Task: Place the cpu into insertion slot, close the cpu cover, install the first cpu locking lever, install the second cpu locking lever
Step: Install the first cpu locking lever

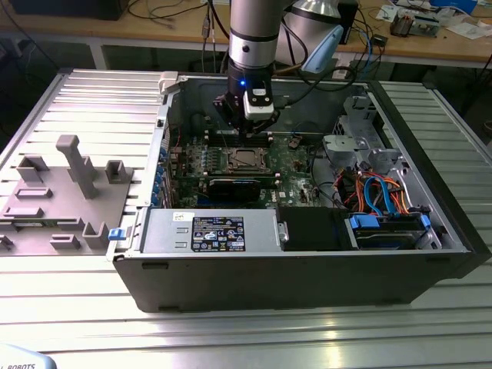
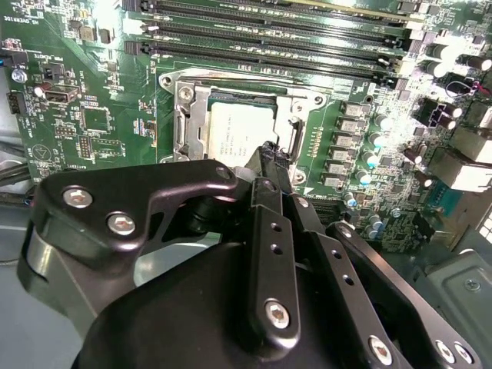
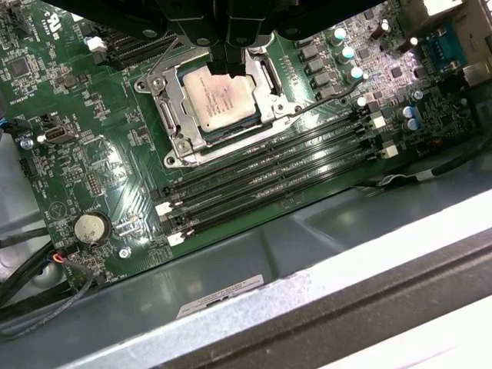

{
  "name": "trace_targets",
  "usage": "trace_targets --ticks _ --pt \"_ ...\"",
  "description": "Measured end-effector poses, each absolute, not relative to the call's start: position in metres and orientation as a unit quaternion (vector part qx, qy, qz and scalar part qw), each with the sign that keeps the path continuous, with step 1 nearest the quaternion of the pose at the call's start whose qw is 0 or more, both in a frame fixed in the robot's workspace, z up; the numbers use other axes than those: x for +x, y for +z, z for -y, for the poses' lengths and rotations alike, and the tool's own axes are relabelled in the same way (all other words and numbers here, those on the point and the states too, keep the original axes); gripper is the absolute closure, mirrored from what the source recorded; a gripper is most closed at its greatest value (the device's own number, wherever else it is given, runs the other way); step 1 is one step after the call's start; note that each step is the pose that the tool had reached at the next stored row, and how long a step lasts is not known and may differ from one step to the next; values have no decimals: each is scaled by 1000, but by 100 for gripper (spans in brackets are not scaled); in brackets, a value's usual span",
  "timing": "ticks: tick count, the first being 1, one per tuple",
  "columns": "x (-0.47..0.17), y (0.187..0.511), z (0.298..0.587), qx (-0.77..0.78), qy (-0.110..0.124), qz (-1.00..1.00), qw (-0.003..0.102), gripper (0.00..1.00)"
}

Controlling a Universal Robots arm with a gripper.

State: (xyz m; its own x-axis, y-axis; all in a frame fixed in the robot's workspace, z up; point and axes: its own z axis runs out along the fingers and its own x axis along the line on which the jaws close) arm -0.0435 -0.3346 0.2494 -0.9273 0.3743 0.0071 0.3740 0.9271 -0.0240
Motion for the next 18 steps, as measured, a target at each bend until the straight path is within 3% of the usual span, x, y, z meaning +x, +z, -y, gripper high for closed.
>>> trace_targets --ticks 18 --pt "-44 249 335 -178 11 984 6 89"
